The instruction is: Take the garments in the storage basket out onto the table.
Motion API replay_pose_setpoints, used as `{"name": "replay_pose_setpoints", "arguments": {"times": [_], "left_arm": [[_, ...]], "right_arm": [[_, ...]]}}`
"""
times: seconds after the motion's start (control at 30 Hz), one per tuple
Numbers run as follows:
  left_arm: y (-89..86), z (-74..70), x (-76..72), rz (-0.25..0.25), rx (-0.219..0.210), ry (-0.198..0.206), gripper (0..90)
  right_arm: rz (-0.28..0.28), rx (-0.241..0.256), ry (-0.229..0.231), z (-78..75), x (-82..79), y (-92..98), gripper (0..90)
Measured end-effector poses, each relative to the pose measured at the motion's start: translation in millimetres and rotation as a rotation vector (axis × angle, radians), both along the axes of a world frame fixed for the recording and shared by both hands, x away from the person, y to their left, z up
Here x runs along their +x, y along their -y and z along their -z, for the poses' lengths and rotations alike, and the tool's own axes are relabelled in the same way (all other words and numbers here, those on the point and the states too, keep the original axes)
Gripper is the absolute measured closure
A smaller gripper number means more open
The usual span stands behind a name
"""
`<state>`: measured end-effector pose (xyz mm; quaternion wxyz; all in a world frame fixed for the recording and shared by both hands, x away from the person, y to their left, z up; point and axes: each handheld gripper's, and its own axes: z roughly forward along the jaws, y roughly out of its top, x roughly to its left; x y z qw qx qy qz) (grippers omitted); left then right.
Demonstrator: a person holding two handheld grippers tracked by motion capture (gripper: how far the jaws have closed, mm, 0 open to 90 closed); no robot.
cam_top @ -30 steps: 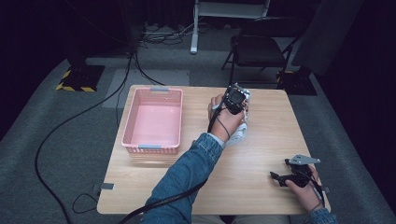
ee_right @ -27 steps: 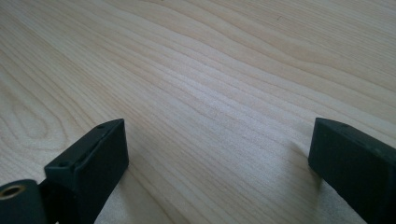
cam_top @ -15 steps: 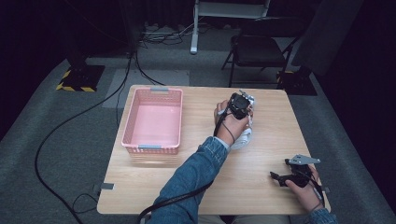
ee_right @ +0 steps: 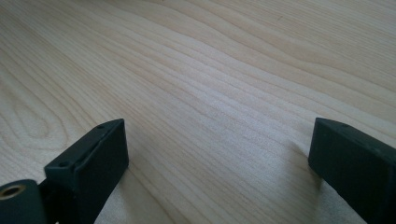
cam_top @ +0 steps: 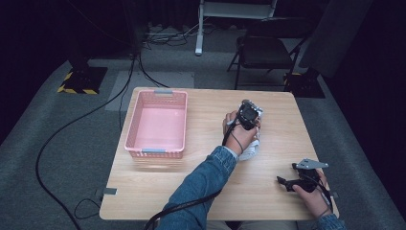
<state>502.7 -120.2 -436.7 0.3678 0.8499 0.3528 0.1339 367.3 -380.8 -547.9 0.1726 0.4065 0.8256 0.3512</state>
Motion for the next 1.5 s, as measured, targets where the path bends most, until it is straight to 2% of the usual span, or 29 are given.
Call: {"name": "replay_pose_setpoints", "arguments": {"times": [0.6,0.93,1.1,1.2,1.33,1.5], "left_arm": [[10.2,29.6,-9.6,0.025,-0.024,-0.036,85.1],[18.2,44.0,-15.1,0.032,-0.043,-0.062,81.2],[19.4,46.9,-15.3,0.038,-0.063,-0.074,71.9],[19.9,47.2,-16.2,0.039,-0.114,-0.072,53.4],[20.0,44.7,-17.9,0.044,-0.128,-0.051,37.5],[15.9,37.1,-20.5,0.029,-0.135,-0.033,31.7]], "right_arm": [[-0.002,-0.001,0.0,0.0,-0.1,-0.1,4.8],[-0.002,-0.001,0.0,0.0,-0.1,-0.1,4.8],[-0.004,-0.001,-0.001,0.0,-0.2,-0.1,4.9],[-0.004,-0.001,0.0,0.0,-0.2,-0.1,4.8],[-0.004,-0.001,-0.001,0.0,-0.2,-0.1,4.8],[-0.004,-0.001,0.0,0.0,-0.2,-0.1,4.8]]}}
